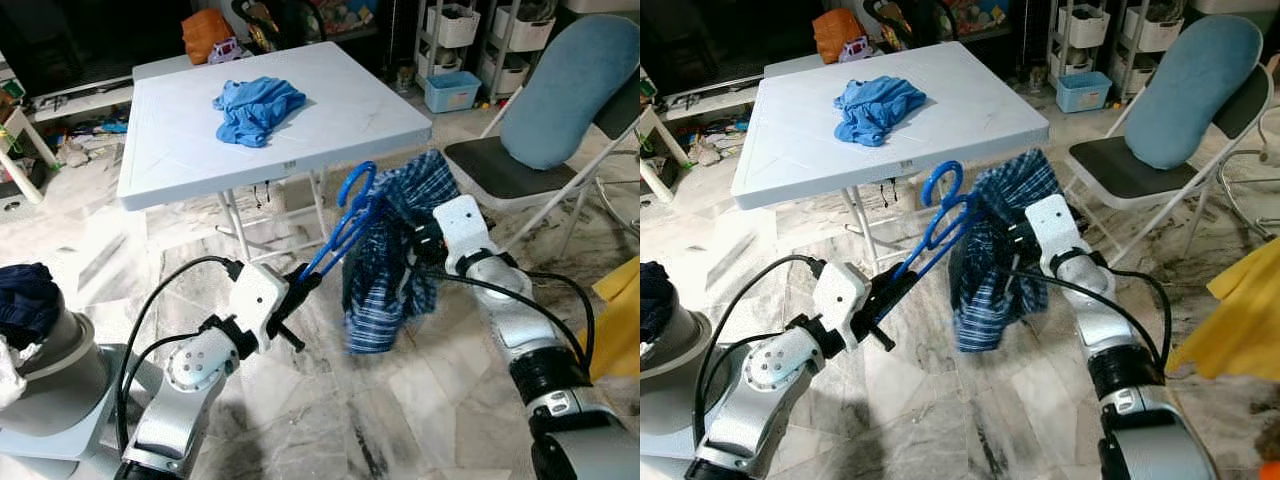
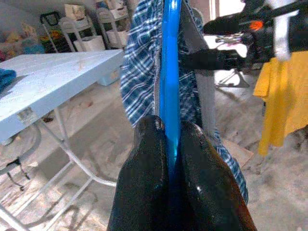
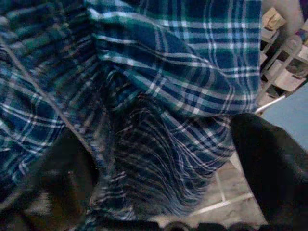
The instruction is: Hang hanger
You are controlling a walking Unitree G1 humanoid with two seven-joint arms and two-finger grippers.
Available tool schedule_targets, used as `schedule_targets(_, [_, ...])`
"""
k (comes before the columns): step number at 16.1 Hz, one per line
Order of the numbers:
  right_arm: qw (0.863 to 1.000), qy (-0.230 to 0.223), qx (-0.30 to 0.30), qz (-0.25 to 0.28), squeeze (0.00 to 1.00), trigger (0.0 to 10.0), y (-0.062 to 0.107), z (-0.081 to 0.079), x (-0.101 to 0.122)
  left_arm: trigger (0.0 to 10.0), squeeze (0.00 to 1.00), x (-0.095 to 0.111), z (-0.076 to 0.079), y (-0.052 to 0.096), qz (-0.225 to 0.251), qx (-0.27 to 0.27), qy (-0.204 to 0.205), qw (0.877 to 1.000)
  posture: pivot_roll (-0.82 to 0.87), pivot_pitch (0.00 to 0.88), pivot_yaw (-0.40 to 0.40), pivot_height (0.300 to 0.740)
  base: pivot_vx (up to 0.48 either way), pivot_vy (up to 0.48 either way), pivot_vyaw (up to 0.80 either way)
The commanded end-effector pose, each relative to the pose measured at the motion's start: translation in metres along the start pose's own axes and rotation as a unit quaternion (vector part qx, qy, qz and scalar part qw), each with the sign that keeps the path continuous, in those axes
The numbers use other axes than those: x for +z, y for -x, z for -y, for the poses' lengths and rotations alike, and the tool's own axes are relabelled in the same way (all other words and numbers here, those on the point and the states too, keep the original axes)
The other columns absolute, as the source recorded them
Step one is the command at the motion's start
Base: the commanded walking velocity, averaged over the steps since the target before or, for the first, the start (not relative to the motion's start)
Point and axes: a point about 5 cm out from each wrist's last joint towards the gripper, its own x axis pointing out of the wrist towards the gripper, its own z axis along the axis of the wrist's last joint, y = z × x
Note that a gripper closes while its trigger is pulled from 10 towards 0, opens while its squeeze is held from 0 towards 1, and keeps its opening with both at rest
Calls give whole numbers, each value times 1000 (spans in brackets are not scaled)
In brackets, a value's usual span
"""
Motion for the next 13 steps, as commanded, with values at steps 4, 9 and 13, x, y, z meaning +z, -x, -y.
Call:
schedule_targets(4, [999, -44, -20, 14, 0, 0, -8, 0, 7, 0, 0, 13, 7, -1, 27, -30, 4, 999, -100, 0, 67, 740, 0, 0, 0])
schedule_targets(9, [994, -82, -59, 30, 0, 0, -10, 13, 11, 0, 0, 11, 15, 0, 23, -54, 5, 998, -101, 0, 61, 740, 0, 0, 0])
schedule_targets(13, [991, -95, -84, 39, 0, 0, -5, 30, 9, 0, 0, 6, 11, 3, 11, -39, 0, 999, -101, 0, 60, 740, 0, 0, 0])
